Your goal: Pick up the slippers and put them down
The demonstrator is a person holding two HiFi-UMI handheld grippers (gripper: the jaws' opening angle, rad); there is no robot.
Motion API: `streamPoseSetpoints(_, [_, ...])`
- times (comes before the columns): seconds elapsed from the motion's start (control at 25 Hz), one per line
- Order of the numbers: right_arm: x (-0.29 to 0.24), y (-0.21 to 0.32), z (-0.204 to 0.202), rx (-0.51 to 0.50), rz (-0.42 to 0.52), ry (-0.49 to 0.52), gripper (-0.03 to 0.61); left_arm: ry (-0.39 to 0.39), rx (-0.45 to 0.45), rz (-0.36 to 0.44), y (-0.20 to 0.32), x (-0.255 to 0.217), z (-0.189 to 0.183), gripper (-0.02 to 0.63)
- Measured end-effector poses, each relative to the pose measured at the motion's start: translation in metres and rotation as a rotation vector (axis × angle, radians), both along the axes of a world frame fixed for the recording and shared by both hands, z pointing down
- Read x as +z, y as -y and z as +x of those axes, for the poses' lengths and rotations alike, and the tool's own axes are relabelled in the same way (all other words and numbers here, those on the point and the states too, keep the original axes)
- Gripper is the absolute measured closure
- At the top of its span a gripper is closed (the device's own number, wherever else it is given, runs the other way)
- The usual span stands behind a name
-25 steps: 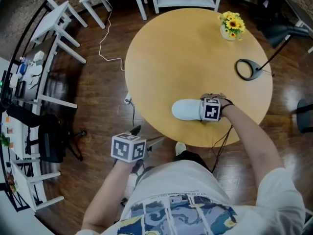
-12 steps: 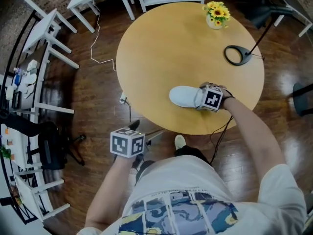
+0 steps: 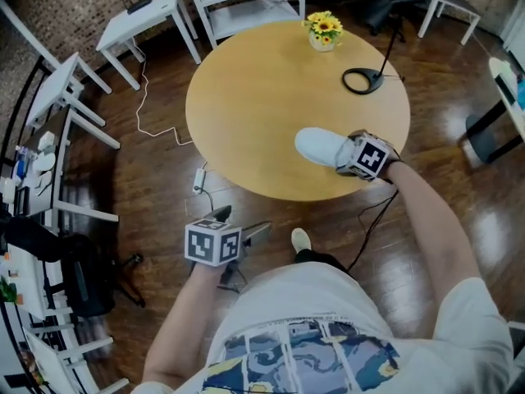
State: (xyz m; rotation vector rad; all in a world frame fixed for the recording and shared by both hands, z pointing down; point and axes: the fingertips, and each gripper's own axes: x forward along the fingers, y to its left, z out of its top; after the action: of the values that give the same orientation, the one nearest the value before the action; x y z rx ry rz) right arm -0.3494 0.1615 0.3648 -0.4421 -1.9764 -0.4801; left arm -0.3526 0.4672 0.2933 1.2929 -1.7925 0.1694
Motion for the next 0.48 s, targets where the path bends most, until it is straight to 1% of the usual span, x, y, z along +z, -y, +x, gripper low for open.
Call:
streamPoseSetpoints(0.12, [-0.023, -0.008, 0.046, 0.121, -0.007, 0.041, 0.105, 0.013, 0.057, 0.007, -0.019, -0.004, 0.03, 0.103])
streamPoseSetpoints(0.24, [-0.042, -0.014, 0.097, 0.239, -0.021, 0.074, 0.107, 0.009, 0.121, 0.016, -0.026, -0.003, 0.059, 0.103])
streamPoseSetpoints(0.32, [-0.052, -0.018, 0.129, 0.287, -0.025, 0.085, 0.107, 0.002, 0.161, 0.016, -0.023, 0.0, 0.075, 0.103])
streamPoseSetpoints(0.48, [-0.062, -0.026, 0.2, 0.337, -0.014, 0.084, 0.107, -0.02, 0.247, 0.009, -0.007, 0.006, 0.116, 0.103])
